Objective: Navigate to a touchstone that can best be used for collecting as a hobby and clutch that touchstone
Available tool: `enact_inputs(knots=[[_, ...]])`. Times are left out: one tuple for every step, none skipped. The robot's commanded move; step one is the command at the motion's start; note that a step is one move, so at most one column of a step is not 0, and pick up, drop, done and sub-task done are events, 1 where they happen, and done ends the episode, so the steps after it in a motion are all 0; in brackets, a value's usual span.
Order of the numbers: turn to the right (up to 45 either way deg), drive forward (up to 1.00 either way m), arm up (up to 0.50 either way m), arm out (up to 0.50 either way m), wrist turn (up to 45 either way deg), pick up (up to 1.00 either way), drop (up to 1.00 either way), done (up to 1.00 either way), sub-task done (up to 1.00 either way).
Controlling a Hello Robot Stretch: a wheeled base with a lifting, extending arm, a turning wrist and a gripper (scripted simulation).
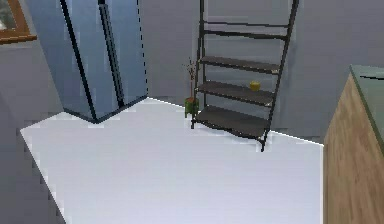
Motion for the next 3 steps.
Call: enact_inputs(knots=[[0.0, 0.00, -0.12, 0.00, 0.0, 0.00, 0.00, 0.00, 0.00], [0.0, 0.00, 0.00, 0.00, 0.0, 1.00, 0.00, 0.00, 0.00], [0.0, 0.00, 0.10, 0.00, 0.0, 0.00, 0.00, 0.00, 0.00]])
